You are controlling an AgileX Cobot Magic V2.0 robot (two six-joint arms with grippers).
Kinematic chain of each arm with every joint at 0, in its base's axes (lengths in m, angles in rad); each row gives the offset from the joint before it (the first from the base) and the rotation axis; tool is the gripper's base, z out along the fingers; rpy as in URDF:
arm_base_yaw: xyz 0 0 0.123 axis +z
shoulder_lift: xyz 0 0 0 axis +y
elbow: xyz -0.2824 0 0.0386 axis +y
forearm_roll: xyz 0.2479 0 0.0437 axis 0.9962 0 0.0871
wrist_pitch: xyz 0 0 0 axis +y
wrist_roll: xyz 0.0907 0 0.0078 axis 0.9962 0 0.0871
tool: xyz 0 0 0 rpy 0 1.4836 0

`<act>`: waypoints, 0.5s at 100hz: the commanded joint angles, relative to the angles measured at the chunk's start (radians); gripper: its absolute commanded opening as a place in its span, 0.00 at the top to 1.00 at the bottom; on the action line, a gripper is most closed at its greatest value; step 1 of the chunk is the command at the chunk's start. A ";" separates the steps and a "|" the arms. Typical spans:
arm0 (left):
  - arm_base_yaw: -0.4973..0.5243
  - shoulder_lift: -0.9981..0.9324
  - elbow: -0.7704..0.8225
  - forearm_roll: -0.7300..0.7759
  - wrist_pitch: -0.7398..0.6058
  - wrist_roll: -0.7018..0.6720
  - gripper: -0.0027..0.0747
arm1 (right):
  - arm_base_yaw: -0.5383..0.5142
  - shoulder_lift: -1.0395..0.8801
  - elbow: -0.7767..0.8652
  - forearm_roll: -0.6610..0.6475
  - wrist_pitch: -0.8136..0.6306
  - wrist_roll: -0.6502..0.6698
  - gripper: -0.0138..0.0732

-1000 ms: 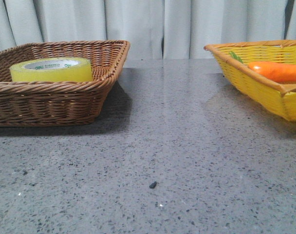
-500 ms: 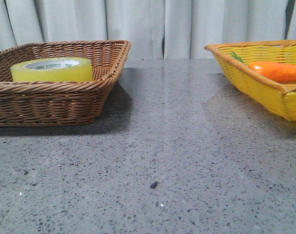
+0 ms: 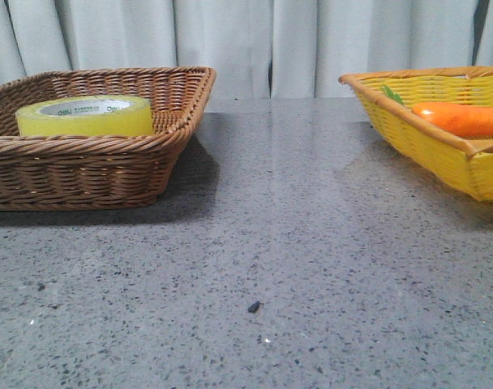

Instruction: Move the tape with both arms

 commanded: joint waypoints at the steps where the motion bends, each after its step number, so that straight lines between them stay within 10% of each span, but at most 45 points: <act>1: 0.004 -0.030 0.010 -0.002 -0.048 -0.012 0.99 | -0.045 -0.005 0.017 -0.015 -0.172 0.001 0.93; 32: 0.004 -0.030 0.010 -0.002 -0.048 -0.012 0.99 | -0.409 -0.005 0.266 0.232 -0.709 0.002 0.93; 50: 0.004 -0.030 0.010 -0.002 -0.048 -0.012 0.99 | -0.574 -0.005 0.322 0.262 -0.653 0.064 0.93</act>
